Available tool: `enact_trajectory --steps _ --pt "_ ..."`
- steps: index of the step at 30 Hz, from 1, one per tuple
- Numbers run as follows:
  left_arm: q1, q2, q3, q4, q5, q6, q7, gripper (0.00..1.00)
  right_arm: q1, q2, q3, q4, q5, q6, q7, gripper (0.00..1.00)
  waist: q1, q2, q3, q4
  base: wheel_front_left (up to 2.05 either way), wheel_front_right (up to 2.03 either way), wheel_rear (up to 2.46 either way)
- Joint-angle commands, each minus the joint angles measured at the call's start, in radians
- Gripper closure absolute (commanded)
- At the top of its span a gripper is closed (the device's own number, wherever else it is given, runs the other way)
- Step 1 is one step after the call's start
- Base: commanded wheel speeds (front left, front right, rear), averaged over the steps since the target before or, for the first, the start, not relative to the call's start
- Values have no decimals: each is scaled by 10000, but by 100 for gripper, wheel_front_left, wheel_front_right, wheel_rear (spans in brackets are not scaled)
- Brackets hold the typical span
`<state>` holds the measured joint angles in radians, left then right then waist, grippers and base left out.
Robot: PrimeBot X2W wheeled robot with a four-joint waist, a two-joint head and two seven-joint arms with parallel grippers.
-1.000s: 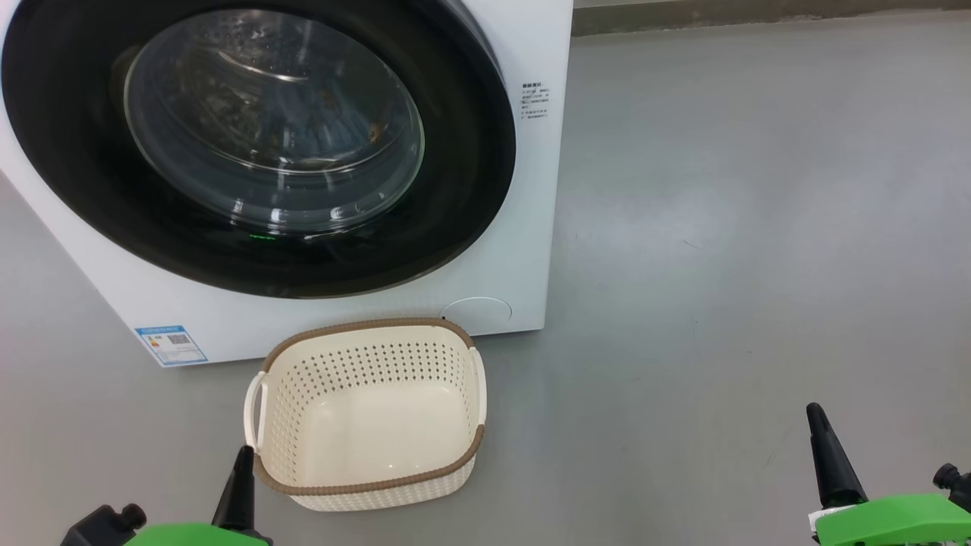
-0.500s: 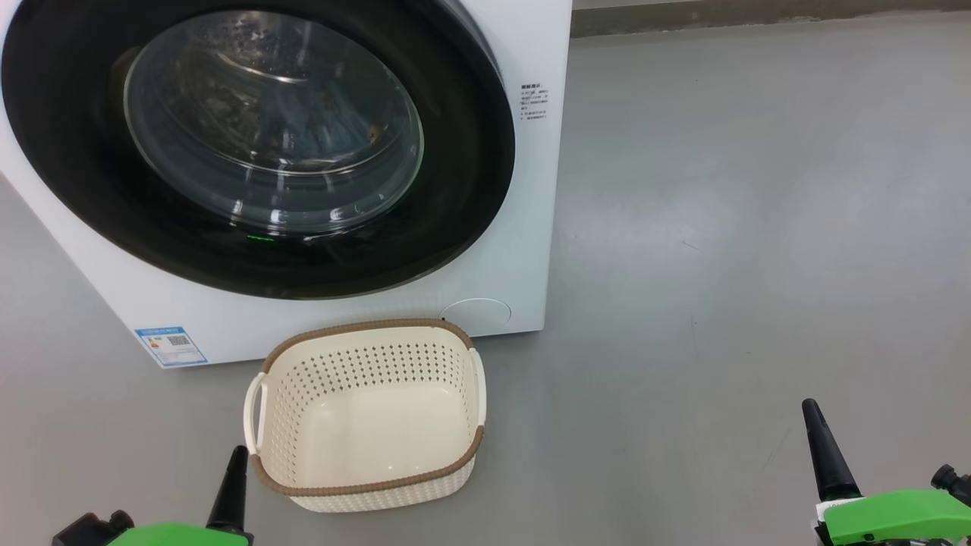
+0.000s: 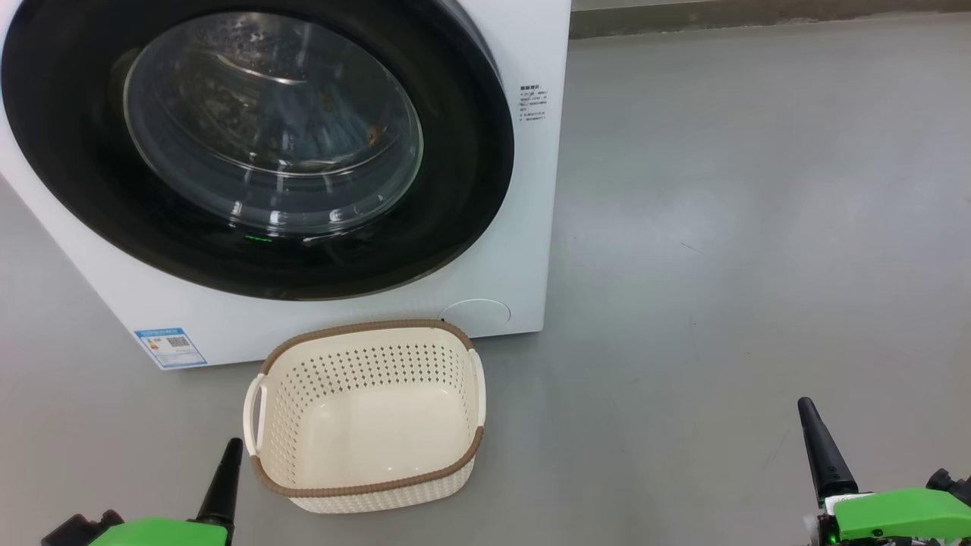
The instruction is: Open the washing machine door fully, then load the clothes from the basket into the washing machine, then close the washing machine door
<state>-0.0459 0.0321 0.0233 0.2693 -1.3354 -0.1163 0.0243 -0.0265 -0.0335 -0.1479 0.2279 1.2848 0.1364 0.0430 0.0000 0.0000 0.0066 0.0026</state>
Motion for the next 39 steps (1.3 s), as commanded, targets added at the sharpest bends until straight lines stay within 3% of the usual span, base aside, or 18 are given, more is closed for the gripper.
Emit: enact_trajectory --steps 1,26,39 --pt "-457 180 337 -234 -244 -66 102 100 -507 -131 209 -196 331 -45 95 100 0 0 -2 -1 0 0 0" --pt "-616 214 857 -240 -2716 -142 845 100 -808 -167 339 162 3185 -57 690 100 0 0 -35 -25 0 0 0" --pt "-619 209 875 -240 -2756 -144 866 100 -814 -168 342 169 3239 -57 701 100 0 0 -36 -26 0 0 0"
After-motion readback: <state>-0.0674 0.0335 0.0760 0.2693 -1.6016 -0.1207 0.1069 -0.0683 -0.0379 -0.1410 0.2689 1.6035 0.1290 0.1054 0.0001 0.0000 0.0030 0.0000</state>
